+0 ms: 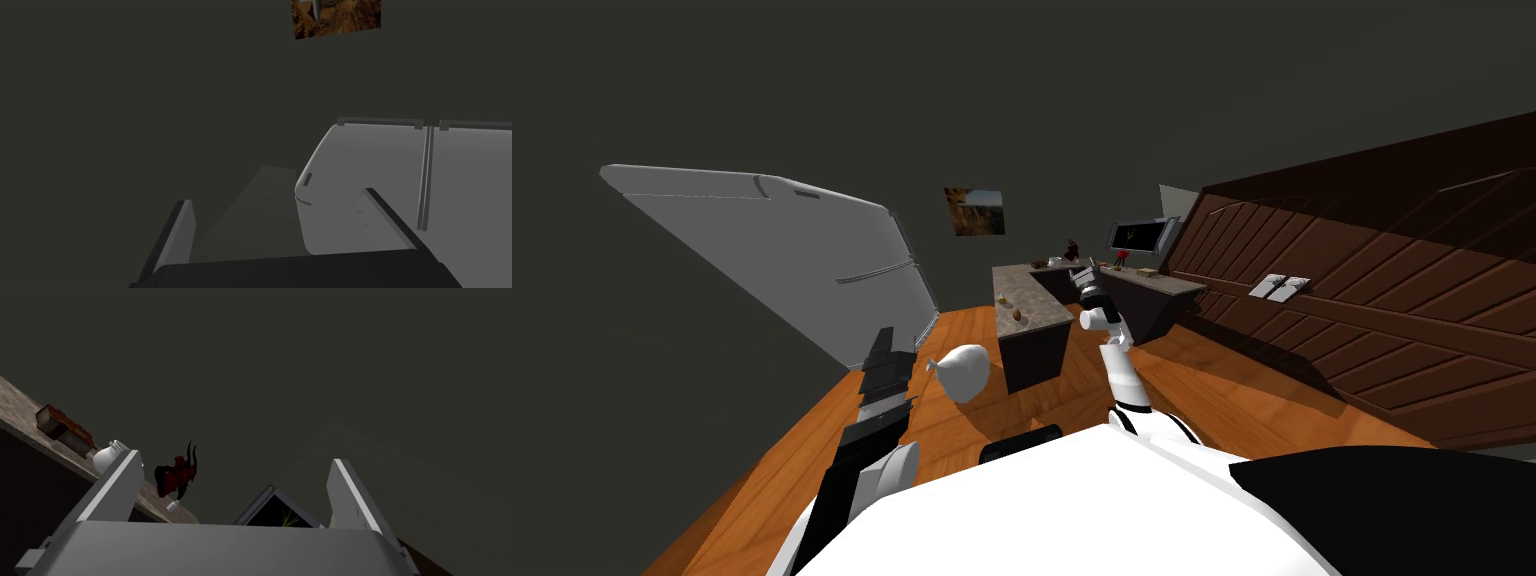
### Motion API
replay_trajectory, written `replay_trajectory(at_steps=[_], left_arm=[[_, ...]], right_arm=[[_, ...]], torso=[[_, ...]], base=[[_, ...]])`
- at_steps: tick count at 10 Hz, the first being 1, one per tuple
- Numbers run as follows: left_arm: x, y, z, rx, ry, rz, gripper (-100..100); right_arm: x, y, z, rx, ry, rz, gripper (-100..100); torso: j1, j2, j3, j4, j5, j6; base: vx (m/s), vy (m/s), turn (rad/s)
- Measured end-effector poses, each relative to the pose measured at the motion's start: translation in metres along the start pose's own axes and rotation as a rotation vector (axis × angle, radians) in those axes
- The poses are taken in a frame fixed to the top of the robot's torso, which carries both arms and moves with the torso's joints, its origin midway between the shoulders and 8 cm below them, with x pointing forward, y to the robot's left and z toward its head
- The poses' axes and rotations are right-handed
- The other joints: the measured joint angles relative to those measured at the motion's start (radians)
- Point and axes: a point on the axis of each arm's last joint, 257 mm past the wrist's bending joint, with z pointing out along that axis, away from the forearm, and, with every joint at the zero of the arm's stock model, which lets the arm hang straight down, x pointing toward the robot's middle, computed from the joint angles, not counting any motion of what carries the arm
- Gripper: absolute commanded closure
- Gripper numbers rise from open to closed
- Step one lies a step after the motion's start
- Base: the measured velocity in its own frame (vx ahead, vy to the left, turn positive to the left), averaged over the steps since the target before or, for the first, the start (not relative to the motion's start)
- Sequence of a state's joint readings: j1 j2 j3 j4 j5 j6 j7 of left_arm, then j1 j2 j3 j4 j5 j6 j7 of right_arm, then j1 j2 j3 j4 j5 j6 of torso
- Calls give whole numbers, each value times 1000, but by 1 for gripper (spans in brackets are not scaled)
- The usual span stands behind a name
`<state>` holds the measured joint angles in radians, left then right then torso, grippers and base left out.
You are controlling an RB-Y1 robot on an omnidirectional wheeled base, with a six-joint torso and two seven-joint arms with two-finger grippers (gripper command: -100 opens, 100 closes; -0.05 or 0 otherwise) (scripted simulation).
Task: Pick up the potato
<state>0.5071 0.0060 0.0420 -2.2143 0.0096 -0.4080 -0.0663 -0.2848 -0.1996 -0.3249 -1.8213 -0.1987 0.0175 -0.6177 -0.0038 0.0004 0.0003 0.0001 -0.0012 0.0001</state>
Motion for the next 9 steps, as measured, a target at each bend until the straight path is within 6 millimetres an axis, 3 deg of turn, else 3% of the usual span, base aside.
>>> replay_trajectory(at_steps=[3,9], left_arm=[[0,0,0,0,0,0,0],[0,0,0,0,0,0,0]], right_arm=[[-22,-17,22,48,-74,136,-100],[-54,-62,45,162,-216,366,-100]], torso=[[1,-1,-1,0,0,0],[3,-3,-2,-1,1,0]], base=[[-3,-50,34],[13,-40,38]])
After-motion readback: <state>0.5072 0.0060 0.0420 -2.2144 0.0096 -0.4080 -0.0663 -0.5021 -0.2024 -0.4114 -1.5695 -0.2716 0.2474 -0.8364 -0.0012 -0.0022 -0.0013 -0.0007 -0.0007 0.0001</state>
